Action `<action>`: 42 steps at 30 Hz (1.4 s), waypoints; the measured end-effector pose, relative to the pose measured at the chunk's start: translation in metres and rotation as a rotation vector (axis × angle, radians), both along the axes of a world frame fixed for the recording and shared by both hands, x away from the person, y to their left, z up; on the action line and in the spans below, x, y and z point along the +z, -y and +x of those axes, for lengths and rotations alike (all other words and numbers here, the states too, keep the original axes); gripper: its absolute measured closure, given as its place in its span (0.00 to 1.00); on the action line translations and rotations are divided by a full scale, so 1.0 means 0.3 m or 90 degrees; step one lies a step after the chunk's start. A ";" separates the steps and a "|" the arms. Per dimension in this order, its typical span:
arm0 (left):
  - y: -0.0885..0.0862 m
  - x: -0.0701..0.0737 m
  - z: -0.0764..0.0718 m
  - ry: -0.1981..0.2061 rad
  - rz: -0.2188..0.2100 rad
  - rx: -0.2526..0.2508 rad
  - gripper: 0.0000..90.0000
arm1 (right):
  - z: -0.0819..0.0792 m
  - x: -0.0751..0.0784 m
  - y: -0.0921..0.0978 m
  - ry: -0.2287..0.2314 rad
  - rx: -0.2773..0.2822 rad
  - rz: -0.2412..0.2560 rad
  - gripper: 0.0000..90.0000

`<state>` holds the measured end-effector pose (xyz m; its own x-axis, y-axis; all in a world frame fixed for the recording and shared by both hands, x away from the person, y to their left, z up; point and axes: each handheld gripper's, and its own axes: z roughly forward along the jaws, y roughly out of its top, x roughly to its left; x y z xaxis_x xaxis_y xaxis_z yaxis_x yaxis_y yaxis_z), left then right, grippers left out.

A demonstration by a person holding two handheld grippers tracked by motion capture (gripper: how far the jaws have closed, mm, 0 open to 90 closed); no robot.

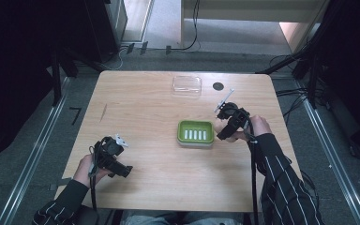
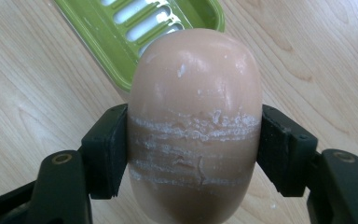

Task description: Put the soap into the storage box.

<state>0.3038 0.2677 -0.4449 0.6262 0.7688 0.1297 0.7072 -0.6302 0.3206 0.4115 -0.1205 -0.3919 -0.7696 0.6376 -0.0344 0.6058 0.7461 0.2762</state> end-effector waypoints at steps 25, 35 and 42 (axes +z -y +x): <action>-0.017 -0.001 -0.008 0.001 0.003 0.008 0.01 | 0.033 0.016 -0.102 0.011 0.053 -0.003 0.37; -0.025 0.000 -0.015 0.003 0.002 0.011 0.01 | 0.049 0.010 -0.154 0.014 0.073 -0.007 0.37; -0.031 0.000 -0.020 0.001 0.001 0.013 0.01 | 0.050 0.011 -0.181 0.015 0.085 -0.011 0.37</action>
